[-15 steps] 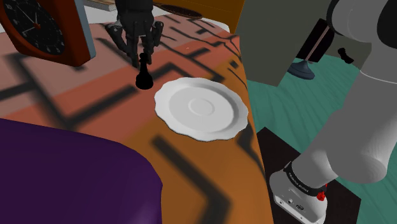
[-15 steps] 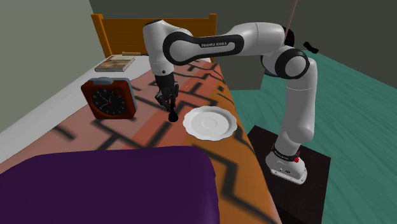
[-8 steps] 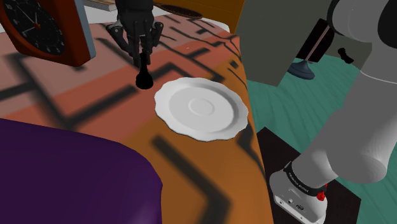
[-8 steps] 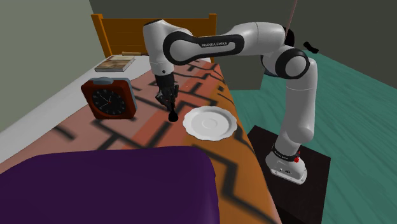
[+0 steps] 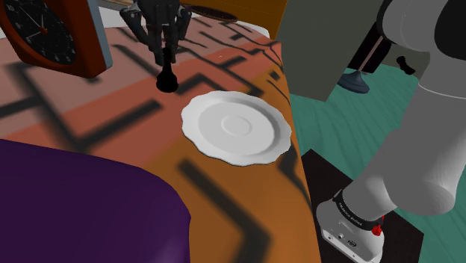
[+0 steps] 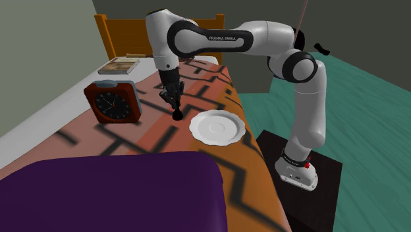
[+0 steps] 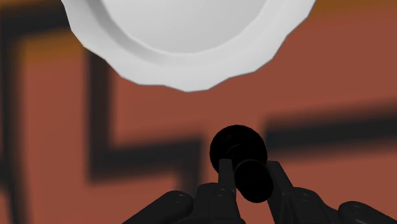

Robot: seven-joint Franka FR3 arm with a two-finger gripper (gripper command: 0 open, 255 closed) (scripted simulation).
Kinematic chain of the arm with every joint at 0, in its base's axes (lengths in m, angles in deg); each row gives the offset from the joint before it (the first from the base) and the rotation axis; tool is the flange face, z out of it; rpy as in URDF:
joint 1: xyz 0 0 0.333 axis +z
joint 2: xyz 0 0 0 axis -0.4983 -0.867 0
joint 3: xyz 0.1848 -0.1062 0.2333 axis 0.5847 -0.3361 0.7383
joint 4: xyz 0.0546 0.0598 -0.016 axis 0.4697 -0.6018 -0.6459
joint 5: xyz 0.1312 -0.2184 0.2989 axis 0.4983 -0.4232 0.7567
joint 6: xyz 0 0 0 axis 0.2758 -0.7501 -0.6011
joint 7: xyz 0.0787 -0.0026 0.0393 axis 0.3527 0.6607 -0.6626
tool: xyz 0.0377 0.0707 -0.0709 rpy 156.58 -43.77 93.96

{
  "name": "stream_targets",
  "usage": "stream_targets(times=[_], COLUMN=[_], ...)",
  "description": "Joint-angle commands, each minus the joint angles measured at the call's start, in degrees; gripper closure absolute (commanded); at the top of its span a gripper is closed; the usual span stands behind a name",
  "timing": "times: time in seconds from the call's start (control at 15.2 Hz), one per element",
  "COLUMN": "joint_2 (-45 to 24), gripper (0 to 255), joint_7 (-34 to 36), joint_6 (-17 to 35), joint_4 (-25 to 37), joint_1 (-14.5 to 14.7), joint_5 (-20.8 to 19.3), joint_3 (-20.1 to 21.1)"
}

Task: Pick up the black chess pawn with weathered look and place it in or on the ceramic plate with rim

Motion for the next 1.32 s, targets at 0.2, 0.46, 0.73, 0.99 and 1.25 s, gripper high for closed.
stream_targets(times=[0.2,0.46,0.73,0.99,1.25], joint_2=[-2.03,-4.61,1.33,13.59,24.23], gripper=[255,255,255,255,255], joint_7=[0.37,0.75,0.36,-1.72,-4.21], joint_6=[-5.06,-9.72,-8.98,-5.94,-5.39], joint_4=[6.95,14.1,7.75,-6.53,-16.8], joint_1=[1.13,2.62,0.4,-3.38,-4.92], joint_5=[-0.89,-2.05,0.35,5.67,10.03], joint_3=[0.08,0.1,0.54,0.27,-1.21])
